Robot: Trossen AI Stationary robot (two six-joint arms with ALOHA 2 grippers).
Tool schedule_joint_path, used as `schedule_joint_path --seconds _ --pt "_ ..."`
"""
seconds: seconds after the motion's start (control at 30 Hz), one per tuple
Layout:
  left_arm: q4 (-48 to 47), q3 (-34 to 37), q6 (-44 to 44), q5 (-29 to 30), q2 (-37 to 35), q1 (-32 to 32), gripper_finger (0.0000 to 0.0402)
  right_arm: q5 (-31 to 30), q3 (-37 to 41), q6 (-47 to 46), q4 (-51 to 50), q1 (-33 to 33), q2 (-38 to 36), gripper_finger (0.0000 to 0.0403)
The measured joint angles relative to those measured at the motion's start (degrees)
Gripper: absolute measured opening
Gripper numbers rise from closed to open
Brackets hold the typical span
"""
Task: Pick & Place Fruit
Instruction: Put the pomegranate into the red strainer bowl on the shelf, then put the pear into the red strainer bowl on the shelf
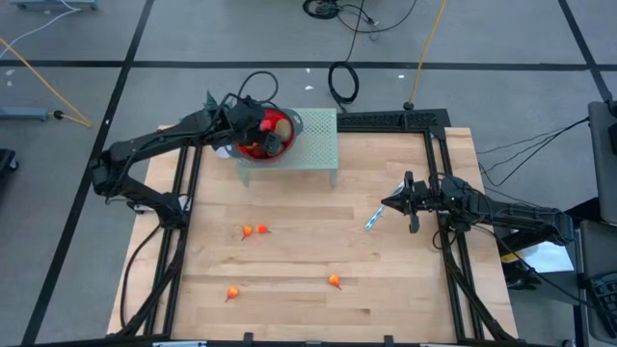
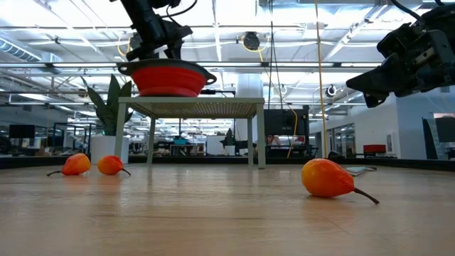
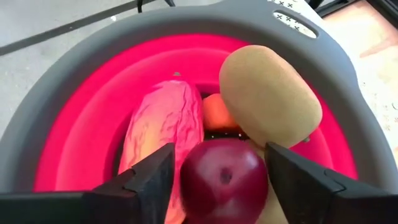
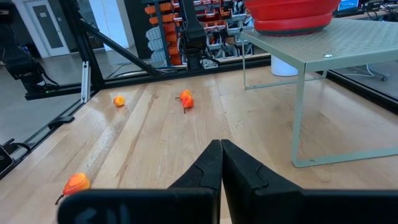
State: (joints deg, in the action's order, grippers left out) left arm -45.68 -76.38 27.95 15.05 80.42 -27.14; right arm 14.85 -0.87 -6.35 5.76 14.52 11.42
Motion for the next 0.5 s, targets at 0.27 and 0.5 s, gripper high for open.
schedule_joint_path --seconds 0.27,0.5 --pt "4.89 0.11 -7.23 -0.01 -1.68 -0.43 0.0286 0.15 0.01 0.00 0.00 0.00 0.00 0.0000" --pt "10.34 0.04 -12.65 0.04 -9.29 -0.28 0.0275 0.17 0.01 0.00 0.00 0.00 0.02 0.0000"
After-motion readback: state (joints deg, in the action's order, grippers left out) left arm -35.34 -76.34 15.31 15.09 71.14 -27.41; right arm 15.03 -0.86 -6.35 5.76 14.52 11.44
